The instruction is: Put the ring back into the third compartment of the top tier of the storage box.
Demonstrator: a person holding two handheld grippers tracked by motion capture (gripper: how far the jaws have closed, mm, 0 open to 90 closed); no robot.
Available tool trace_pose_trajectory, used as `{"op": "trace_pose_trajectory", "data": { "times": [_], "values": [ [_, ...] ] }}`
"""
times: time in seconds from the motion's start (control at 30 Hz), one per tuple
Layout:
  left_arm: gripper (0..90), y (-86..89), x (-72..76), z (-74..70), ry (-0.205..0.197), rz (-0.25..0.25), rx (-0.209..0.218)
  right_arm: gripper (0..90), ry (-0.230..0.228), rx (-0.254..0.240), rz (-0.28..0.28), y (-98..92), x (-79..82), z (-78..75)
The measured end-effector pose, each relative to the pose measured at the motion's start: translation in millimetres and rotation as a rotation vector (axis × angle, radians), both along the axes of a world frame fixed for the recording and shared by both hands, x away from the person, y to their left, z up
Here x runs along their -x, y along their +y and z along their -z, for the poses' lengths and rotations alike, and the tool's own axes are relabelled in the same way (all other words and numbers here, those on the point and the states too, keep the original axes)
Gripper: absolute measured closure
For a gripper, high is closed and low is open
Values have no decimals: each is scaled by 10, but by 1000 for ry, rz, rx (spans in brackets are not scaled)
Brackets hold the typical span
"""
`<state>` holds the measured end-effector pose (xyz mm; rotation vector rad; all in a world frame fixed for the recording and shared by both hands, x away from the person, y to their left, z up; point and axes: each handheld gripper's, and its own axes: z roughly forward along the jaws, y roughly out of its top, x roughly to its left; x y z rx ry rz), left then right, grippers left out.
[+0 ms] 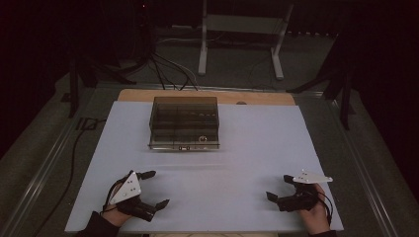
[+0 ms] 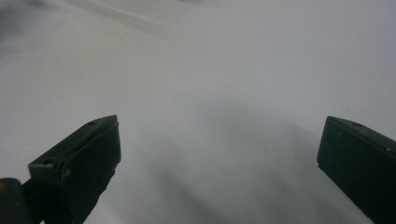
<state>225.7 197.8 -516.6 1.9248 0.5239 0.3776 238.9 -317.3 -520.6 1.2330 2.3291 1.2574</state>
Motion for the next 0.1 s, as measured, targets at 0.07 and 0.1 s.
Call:
{"op": "trace_pose_trajectory", "data": {
  "times": [0.07,0.1],
  "values": [
    [6,-3,0,3,1,1,-5,0,2,0,1,1,3,-2],
    [6,-3,-1,1,0,0,-5,0,0,-1,0,2,4,-5]
  ]
}}
